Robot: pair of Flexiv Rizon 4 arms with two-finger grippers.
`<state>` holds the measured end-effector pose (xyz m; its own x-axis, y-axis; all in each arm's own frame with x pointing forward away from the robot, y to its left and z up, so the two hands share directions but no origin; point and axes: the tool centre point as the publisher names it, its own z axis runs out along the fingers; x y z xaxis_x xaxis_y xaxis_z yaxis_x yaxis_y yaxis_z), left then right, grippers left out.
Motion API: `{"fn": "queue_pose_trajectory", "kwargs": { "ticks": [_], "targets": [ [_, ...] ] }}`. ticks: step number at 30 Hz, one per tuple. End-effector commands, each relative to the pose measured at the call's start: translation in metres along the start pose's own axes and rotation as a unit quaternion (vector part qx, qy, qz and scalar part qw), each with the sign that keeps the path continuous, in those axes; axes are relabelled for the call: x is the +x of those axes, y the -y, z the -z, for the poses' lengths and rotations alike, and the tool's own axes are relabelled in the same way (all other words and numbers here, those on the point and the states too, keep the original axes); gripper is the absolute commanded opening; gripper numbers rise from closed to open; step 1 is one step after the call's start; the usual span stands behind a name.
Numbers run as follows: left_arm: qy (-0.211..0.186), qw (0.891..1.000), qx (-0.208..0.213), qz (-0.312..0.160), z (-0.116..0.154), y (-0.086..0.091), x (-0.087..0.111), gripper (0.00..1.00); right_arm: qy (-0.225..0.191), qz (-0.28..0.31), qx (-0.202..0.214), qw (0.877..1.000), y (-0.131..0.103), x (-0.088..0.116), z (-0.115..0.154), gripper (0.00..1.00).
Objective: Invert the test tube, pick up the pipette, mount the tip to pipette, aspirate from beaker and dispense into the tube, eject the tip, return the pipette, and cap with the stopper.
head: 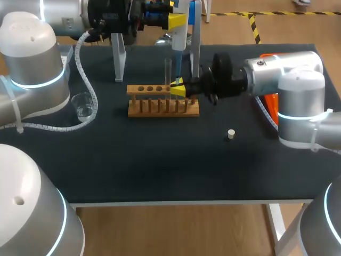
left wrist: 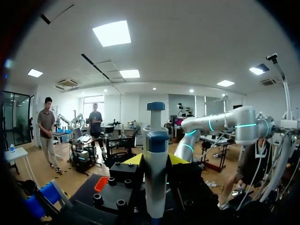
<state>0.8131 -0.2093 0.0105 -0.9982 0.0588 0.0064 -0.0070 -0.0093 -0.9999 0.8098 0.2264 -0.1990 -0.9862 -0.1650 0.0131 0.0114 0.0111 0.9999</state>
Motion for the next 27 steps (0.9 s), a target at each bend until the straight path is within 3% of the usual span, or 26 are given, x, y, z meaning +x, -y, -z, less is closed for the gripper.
{"fn": "queue_pose_trajectory", "kwargs": {
  "ticks": [1,27],
  "targets": [
    [-0.001,1.0,0.001,0.0,0.0008,-0.0013,0.0001,0.0,0.001,-0.001,0.002,1.0,-0.0016,-0.001,-0.0001,0.0],
    [-0.001,1.0,0.001,0.0,0.0008,-0.0013,0.0001,0.0,0.003,0.006,-0.016,1.0,-0.0034,-0.0006,-0.0028,0.0]
  ]
}}
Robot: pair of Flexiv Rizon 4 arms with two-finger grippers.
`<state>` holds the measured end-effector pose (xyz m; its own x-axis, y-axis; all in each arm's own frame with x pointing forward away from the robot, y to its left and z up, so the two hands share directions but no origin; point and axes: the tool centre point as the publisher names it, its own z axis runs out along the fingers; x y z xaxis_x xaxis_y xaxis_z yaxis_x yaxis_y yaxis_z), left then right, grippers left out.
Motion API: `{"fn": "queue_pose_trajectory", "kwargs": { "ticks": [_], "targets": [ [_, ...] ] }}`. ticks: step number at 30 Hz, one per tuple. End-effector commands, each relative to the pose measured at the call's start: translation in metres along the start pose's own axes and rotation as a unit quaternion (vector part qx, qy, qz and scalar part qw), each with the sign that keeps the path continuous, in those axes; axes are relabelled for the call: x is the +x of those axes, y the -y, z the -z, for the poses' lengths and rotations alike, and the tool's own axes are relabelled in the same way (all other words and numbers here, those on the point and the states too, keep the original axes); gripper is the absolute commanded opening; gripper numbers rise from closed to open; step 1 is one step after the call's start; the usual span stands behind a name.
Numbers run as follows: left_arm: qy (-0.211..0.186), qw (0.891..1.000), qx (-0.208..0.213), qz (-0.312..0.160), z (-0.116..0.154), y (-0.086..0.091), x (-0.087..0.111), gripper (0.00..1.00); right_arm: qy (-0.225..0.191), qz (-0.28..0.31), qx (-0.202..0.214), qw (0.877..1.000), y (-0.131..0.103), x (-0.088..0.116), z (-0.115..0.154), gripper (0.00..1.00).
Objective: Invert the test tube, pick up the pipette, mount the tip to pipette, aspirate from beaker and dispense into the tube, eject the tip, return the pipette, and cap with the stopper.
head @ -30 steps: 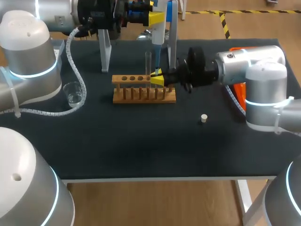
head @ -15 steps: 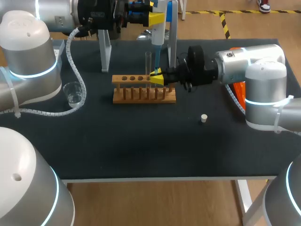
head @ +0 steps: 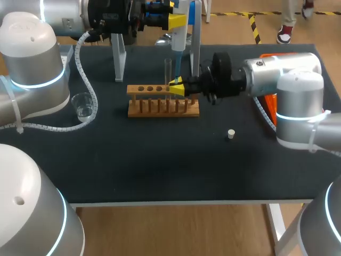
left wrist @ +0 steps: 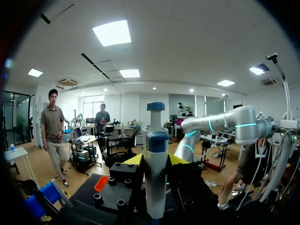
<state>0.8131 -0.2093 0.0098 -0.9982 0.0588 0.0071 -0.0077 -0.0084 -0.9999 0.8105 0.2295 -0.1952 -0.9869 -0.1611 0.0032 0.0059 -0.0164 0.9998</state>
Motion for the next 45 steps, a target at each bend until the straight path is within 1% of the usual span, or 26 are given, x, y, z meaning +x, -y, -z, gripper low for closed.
{"fn": "queue_pose_trajectory", "kwargs": {
  "ticks": [1,14,32,37,38,39,40,43,45],
  "targets": [
    [-0.001,1.0,0.001,0.0,0.001,-0.001,0.0,0.0,0.002,0.001,-0.003,1.0,0.0,0.0,0.0,0.0],
    [-0.001,1.0,0.001,0.0,0.001,-0.001,0.0,0.0,0.004,0.007,-0.008,1.0,-0.007,-0.002,0.001,0.0],
    [-0.001,1.0,0.001,0.0,0.001,-0.001,0.0,0.0,0.002,0.027,-0.014,1.0,-0.032,-0.004,0.001,0.0],
    [-0.001,1.0,0.001,0.0,0.001,-0.001,0.0,0.0,0.001,0.027,-0.01,1.0,-0.03,-0.003,0.002,0.0],
    [-0.001,1.0,0.001,0.0,0.001,-0.001,0.0,0.0,0.002,0.026,-0.007,1.0,-0.027,-0.002,0.002,0.45],
    [-0.001,1.0,0.001,0.0,0.001,-0.001,0.0,0.0,0.003,0.024,-0.006,1.0,-0.026,0.002,0.003,0.67],
    [-0.001,1.0,0.001,0.0,0.001,-0.001,0.0,0.0,0.004,0.023,-0.003,1.0,-0.024,0.003,0.003,1.0],
    [-0.001,1.0,0.001,0.0,0.001,-0.001,0.0,0.0,0.003,0.021,0.001,1.0,-0.019,0.001,0.004,1.0],
    [-0.001,1.0,0.001,0.0,0.001,-0.001,0.0,0.0,0.0,0.026,0.02,0.999,-0.014,0.003,0.008,1.0]
  ]
}}
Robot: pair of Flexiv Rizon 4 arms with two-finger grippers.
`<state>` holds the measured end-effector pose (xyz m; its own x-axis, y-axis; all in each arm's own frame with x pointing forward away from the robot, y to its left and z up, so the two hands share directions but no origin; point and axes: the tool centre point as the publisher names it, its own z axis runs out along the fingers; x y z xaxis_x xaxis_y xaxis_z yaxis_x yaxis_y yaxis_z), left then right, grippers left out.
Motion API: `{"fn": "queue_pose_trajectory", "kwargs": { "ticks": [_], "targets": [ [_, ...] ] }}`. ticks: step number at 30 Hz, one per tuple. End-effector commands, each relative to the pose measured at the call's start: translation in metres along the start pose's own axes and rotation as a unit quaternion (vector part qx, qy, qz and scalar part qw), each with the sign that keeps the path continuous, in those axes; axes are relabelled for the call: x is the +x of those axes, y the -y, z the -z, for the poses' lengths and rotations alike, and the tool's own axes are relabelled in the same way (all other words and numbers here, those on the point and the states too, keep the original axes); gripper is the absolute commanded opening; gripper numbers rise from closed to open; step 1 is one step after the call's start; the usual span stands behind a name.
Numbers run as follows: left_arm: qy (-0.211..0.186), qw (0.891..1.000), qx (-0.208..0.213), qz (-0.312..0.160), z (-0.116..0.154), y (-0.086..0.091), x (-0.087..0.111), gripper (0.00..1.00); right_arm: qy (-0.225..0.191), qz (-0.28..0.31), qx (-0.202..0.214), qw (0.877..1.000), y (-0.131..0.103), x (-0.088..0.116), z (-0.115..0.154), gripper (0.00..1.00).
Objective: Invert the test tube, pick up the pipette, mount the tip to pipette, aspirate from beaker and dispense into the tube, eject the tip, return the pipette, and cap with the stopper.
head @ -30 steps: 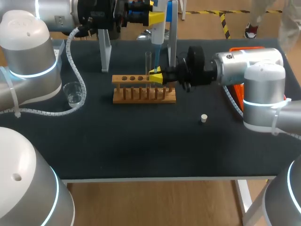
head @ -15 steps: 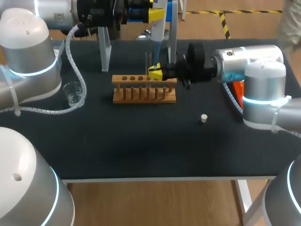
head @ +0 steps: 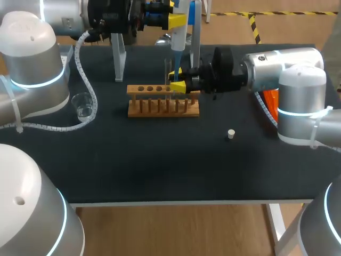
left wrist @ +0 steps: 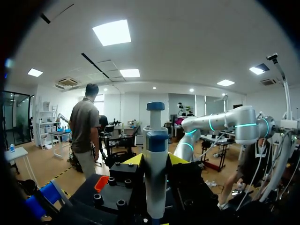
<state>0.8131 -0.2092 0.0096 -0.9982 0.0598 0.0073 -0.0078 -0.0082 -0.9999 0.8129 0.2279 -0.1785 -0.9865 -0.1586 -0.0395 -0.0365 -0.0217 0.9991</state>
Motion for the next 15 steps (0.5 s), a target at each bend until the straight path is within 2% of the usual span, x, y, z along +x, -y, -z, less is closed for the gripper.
{"fn": "queue_pose_trajectory", "kwargs": {
  "ticks": [1,6,9,11,15],
  "targets": [
    [0.0,1.0,0.001,-0.001,0.001,0.0,0.0,0.0,-0.002,0.006,0.021,1.0,0.004,0.006,0.009,1.0],
    [0.0,1.0,0.001,-0.001,0.001,0.0,0.0,0.0,-0.002,0.003,0.033,0.999,0.011,0.013,0.026,1.0],
    [0.0,1.0,0.001,-0.001,0.001,0.0,0.0,0.0,0.0,0.006,0.051,0.999,0.017,0.025,0.041,1.0],
    [0.0,1.0,0.001,-0.001,0.001,0.0,0.0,0.0,0.0,0.01,0.064,0.998,0.021,0.025,0.05,1.0],
    [0.0,1.0,0.001,-0.001,0.001,0.0,0.0,0.0,0.009,0.007,0.08,0.997,0.03,0.03,0.077,1.0]
  ]
}}
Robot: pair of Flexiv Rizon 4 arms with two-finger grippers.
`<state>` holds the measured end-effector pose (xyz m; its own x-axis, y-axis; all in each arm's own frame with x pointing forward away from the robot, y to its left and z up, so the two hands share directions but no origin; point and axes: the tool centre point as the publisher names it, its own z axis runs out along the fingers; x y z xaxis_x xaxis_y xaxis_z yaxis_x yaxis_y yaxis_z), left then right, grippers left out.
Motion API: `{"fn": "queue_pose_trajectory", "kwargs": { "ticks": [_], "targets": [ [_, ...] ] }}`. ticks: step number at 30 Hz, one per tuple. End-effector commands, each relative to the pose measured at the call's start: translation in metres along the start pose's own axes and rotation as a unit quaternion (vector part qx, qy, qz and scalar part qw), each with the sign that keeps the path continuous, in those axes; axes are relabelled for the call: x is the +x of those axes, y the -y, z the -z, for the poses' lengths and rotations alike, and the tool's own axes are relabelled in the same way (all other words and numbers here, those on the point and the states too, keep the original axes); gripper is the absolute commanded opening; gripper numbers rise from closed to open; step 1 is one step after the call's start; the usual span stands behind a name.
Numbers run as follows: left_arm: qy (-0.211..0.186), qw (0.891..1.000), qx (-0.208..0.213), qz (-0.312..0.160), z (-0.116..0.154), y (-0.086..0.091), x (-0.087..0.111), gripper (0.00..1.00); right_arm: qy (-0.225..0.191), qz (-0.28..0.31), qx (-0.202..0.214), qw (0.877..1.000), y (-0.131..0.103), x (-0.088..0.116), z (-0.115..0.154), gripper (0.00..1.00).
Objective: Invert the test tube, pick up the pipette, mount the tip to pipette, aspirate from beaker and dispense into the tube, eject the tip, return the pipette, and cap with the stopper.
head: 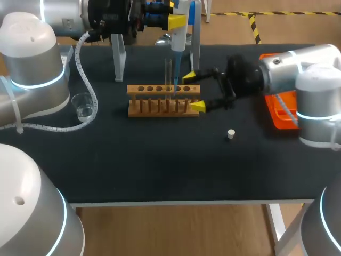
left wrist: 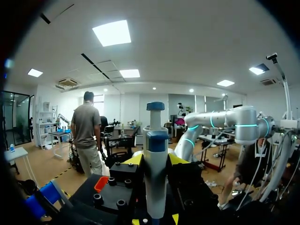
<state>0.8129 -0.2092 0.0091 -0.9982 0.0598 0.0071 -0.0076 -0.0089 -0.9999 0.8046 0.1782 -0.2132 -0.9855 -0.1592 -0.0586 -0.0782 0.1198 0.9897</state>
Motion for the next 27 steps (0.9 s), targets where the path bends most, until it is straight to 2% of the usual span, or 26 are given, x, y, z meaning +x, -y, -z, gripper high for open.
{"fn": "queue_pose_trajectory", "kwargs": {
  "ticks": [1,13,16,27],
  "targets": [
    [0.0,1.0,0.001,0.0,0.001,0.0,0.0,0.0,0.012,-0.005,0.009,1.0,0.004,0.013,0.035,1.0],
    [0.0,1.0,0.001,0.0,0.001,0.0,0.0,0.0,0.042,-0.017,0.022,0.999,0.024,0.025,0.09,1.0],
    [0.0,1.0,0.001,0.0,0.001,0.0,0.0,0.0,0.045,-0.017,0.014,0.999,0.022,0.033,0.097,1.0],
    [0.0,1.0,0.001,0.0,0.001,0.0,0.0,0.0,0.034,-0.012,-0.004,0.999,0.022,0.038,0.104,1.0]
  ]
}}
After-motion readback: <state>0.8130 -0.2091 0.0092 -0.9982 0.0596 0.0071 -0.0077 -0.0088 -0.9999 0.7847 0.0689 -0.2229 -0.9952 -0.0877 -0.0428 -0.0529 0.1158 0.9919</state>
